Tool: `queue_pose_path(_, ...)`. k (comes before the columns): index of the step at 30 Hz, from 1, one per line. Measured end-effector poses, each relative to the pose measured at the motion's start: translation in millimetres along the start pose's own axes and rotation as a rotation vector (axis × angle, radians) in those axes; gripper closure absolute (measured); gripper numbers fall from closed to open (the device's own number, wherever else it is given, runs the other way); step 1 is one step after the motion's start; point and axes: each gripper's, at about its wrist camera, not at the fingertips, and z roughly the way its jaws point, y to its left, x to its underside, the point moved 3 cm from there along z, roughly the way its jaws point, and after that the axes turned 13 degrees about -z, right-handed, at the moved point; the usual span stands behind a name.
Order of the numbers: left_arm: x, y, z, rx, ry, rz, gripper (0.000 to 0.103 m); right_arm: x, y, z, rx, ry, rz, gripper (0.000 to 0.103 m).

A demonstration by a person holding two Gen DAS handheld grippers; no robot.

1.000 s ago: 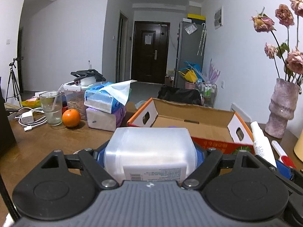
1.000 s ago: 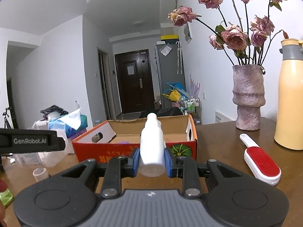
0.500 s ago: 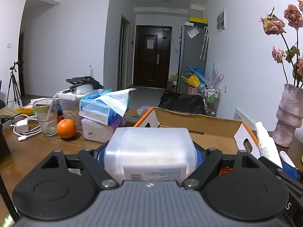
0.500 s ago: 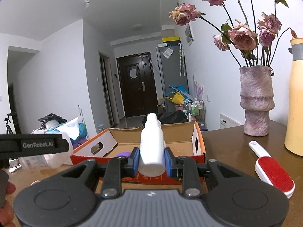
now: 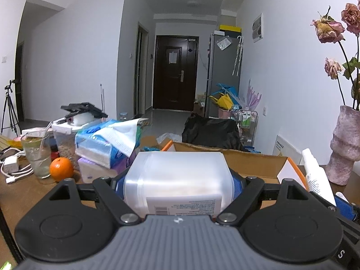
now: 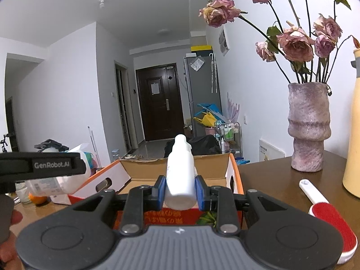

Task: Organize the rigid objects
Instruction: 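Lift both held objects and carry them toward the cardboard box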

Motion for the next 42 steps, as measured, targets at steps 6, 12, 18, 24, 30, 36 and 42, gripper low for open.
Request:
queue_pose_path(6, -7.5, -11.2, 22.3, 0.016, -0.011, 0.013, 0.019, -10.5, -5.4, 23.2, 0.019, -0.008, -0.001, 0.076)
queue_pose_path(12, -14.8, -19.2, 42.7, 0.019, -0.026, 0.028, 0.020, -16.8, -7.4, 42.2, 0.027, -0.010, -0.012, 0.076)
queue_pose_path(18, -17.5, -26.3, 61.1, 0.018, -0.031, 0.052, 0.019, -20.6, -10.0, 59.7, 0.031, 0.001, -0.020, 0.076)
queue_pose_path(24, -16.0, -30.3, 82.7, 0.008, -0.016, 0.075, 0.019, -20.6, -9.9, 76.6, 0.025, 0.030, -0.029, 0.076)
queue_pose_path(30, -11.1, -29.4, 102.3, -0.007, 0.035, 0.085, 0.019, -18.0, -9.8, 95.0, 0.016, 0.082, -0.038, 0.076)
queue_pose_path(36, -2.9, -26.3, 118.5, -0.019, 0.089, 0.101, 0.019, -12.4, -8.2, 111.4, 0.004, 0.132, -0.048, 0.076)
queue_pose_path(42, -3.3, -22.0, 121.6, -0.032, 0.116, 0.109, 0.002, -8.4, -6.0, 116.3, -0.006, 0.180, -0.068, 0.075)
